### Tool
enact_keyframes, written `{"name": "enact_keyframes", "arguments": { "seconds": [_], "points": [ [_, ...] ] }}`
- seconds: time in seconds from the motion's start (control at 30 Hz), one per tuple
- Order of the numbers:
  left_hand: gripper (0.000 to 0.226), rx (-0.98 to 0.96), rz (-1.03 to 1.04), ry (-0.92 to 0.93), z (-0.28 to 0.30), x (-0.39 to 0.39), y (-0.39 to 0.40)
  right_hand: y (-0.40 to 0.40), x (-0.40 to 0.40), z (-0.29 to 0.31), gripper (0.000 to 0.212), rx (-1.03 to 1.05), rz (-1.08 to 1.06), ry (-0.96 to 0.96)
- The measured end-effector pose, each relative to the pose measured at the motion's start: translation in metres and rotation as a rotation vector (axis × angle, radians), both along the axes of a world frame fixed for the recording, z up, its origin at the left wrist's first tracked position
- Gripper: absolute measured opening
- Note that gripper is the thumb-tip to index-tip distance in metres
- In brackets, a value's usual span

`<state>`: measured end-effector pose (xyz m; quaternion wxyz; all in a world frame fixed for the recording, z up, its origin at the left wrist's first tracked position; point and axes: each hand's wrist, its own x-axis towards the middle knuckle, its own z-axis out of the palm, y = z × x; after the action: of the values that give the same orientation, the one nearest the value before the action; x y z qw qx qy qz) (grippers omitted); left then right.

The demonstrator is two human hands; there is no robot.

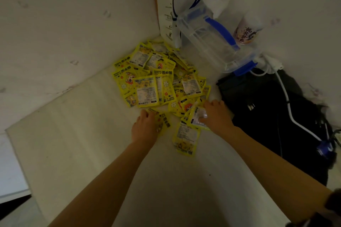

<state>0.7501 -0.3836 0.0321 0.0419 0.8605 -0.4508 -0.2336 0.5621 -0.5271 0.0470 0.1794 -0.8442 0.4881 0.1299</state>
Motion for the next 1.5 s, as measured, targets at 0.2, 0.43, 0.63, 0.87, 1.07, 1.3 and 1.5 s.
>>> {"name": "enact_keyframes", "arguments": {
  "seconds": [0.2, 0.43, 0.63, 0.87, 1.07, 1.3, 1.5],
  "points": [
    [0.029, -0.11, 0.405, 0.265, 0.004, 0.014, 0.021, 0.02, -0.008, 0.004, 0.034, 0.258, -0.379, -0.337],
    [0.026, -0.176, 0.564, 0.425, 0.002, 0.021, 0.026, 0.064, -0.005, -0.009, 0.019, 0.548, -0.973, -0.634],
    [0.023, -0.132, 0.429, 0.343, -0.001, 0.025, 0.013, 0.103, 0.004, -0.027, 0.029, 0.494, -1.033, -0.529],
    [0.043, -0.029, 0.21, 0.175, -0.008, 0.02, 0.009, 0.101, 0.029, -0.024, 0.048, 0.384, -0.935, -0.252],
    [0.05, -0.045, 0.149, 0.155, -0.007, 0.007, 0.016, 0.109, 0.059, -0.018, 0.084, 0.279, -0.951, -0.153],
    [0.049, -0.107, 0.255, 0.186, -0.008, 0.002, 0.031, 0.112, 0.049, -0.025, 0.083, 0.401, -1.099, -0.355],
    [0.05, -0.186, 0.431, 0.323, -0.008, 0.002, 0.041, 0.124, 0.026, -0.012, 0.04, 0.717, -1.212, -0.587]
  ]
}}
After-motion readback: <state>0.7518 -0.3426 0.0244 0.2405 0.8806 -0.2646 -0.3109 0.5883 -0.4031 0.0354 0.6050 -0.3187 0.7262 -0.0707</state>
